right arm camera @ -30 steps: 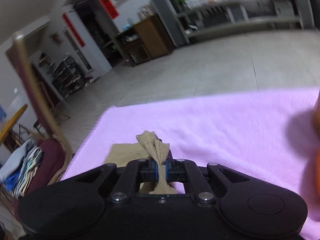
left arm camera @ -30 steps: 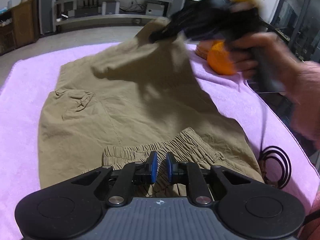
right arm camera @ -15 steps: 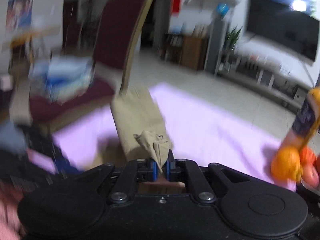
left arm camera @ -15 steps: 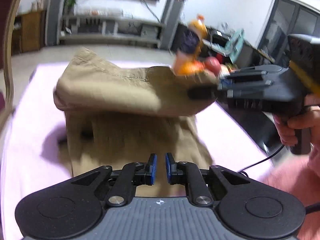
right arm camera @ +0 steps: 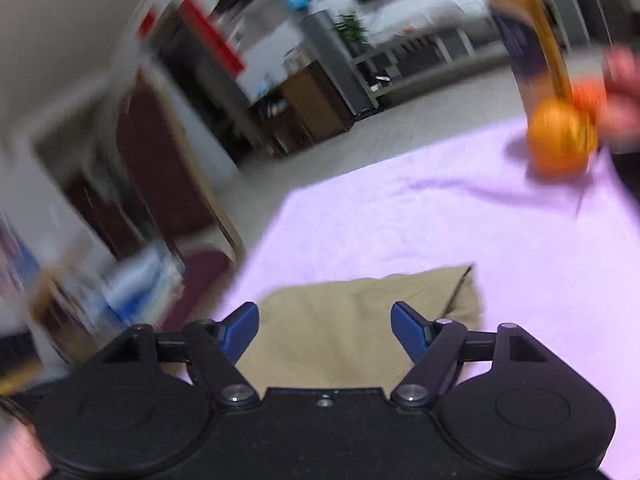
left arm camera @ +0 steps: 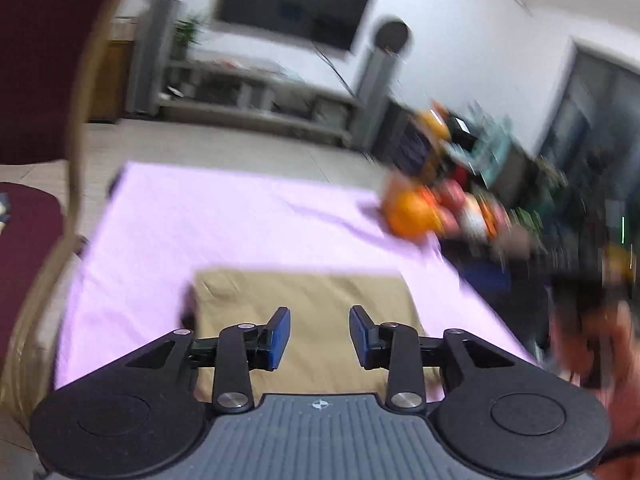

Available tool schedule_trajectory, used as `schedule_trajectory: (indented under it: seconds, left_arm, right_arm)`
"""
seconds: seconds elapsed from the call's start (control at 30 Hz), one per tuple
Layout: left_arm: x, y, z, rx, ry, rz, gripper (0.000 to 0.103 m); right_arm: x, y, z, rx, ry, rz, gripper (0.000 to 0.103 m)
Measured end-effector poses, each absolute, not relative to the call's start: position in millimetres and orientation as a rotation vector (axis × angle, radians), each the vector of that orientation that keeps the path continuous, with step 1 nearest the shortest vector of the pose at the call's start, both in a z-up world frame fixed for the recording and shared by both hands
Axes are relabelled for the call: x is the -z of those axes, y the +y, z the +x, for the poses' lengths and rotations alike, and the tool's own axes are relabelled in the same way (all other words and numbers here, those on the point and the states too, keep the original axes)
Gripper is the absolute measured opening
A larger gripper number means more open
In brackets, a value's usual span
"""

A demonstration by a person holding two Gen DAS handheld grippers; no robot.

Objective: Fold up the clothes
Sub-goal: 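Grasp the folded garment edge with both grippers and lift it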

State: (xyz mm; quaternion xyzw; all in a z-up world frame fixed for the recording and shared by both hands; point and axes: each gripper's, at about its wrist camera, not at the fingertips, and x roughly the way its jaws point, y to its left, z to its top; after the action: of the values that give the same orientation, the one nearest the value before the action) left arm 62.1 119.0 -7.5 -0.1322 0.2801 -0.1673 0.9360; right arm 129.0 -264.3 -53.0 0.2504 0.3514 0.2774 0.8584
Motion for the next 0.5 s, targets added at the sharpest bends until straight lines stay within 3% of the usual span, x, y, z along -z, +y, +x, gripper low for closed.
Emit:
schedule_trajectory:
  seconds: [0.07, 0.3, 0.5]
  left_arm:
    - [9, 137, 80, 0.316, 0.575, -0.359, 0.041]
    - [65, 164, 106, 0.08, 0.815, -0.466, 0.043]
    - [81, 179, 95, 0.136, 0.891, -0.587, 0.054]
  right_arm:
    - [72, -264, 141, -0.55, 0.827, 0.59, 0.052]
    - [95, -261, 138, -0.533, 0.941, 0.594, 0.055]
    - [113, -281, 122, -0.515, 1.029, 0.772, 0.065]
